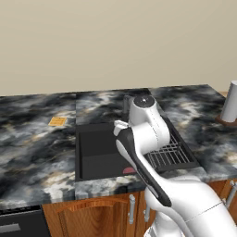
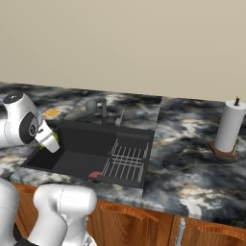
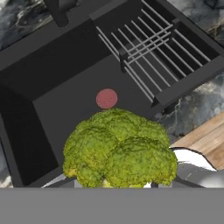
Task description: Turn on the sink faucet. Then move the broccoli from the counter to the sink. Turn off the sink. Move the vegetable from the sink to the pot next to the stove. Finally move the pot to the rear left burner.
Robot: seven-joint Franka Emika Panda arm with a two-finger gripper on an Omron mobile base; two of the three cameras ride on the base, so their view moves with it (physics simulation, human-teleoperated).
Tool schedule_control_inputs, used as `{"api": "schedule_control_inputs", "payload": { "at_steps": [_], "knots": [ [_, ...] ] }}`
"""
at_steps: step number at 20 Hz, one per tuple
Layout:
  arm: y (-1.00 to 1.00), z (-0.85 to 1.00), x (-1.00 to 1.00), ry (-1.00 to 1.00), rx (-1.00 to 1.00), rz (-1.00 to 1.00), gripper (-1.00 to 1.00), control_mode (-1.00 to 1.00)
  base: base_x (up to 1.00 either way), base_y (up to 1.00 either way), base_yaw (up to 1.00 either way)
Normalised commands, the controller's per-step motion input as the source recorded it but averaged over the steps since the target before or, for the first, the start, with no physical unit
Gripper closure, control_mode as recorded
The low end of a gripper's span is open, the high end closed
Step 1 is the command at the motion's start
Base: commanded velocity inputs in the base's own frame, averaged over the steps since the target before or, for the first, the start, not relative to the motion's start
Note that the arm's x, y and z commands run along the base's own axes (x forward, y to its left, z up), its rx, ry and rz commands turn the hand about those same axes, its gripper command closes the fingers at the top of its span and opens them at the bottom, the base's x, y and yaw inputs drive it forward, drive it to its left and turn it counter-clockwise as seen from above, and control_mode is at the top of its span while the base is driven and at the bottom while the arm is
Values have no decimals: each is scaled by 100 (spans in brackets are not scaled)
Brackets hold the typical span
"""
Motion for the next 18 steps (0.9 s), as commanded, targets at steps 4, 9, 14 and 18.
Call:
{"api": "schedule_control_inputs", "payload": {
  "at_steps": [4, 9, 14, 18],
  "knots": [
    [0, 0, 0, 0, 0, 0, 100, -100, 0, 0, 0],
    [-8, 0, -1, 0, 0, 0, 100, 100, -8, -11, 0],
    [0, 0, 0, 0, 0, 0, 100, 100, -20, -7, -7],
    [0, 0, 0, 0, 0, 0, 100, 100, -18, 0, -23]
  ]
}}
